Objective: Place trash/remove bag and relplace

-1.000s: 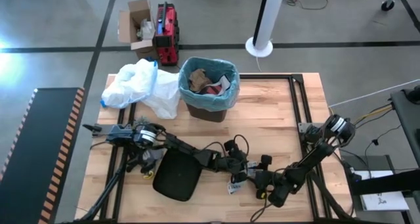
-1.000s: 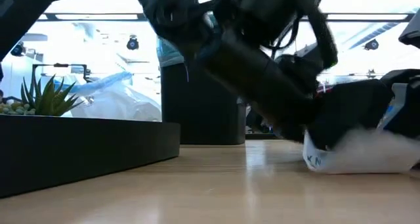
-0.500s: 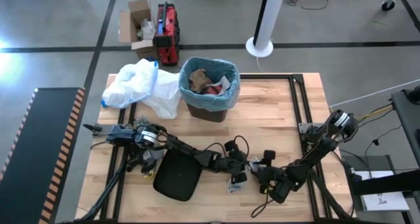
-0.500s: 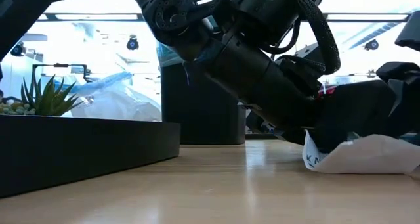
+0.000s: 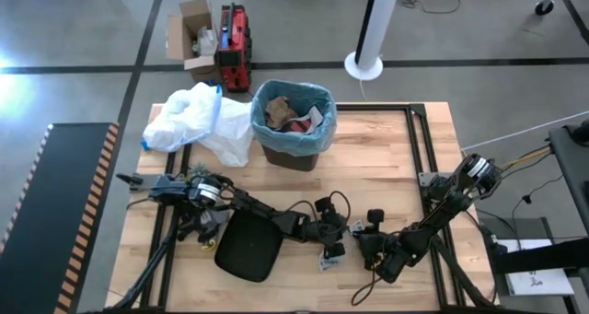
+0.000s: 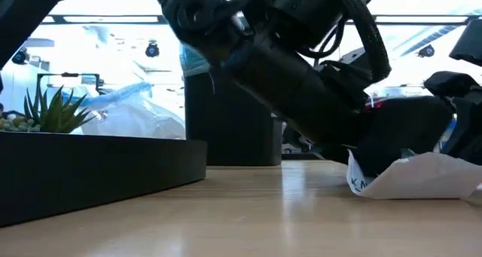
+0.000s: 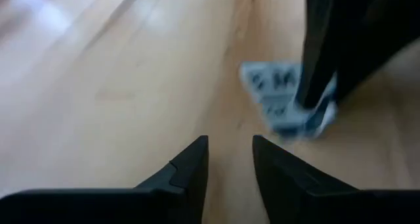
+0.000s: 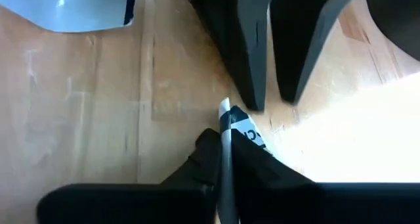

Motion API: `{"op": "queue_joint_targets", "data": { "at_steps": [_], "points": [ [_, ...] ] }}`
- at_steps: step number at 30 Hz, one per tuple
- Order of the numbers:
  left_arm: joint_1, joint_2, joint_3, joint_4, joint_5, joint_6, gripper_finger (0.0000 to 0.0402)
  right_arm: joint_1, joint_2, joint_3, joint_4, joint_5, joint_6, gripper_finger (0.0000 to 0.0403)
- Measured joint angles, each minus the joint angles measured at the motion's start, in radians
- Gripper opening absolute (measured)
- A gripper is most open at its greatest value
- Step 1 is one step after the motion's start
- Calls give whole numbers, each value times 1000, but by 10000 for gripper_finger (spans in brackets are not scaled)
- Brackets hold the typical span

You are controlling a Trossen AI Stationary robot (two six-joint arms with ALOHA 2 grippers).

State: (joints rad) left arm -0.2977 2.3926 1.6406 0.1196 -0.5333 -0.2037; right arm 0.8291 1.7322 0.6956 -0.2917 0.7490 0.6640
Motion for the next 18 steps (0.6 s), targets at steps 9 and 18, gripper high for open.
{"op": "queue_joint_targets", "data": {
  "at_steps": [9, 18],
  "points": [
    [-51, -247, -5, -299, -48, -33, 148, 0, -3, 0, 5, -16, 25, 3],
    [-241, -349, -144, -307, -182, -421, 208, 1, -3, 0, 9, -10, 30, 0]
  ]
}}
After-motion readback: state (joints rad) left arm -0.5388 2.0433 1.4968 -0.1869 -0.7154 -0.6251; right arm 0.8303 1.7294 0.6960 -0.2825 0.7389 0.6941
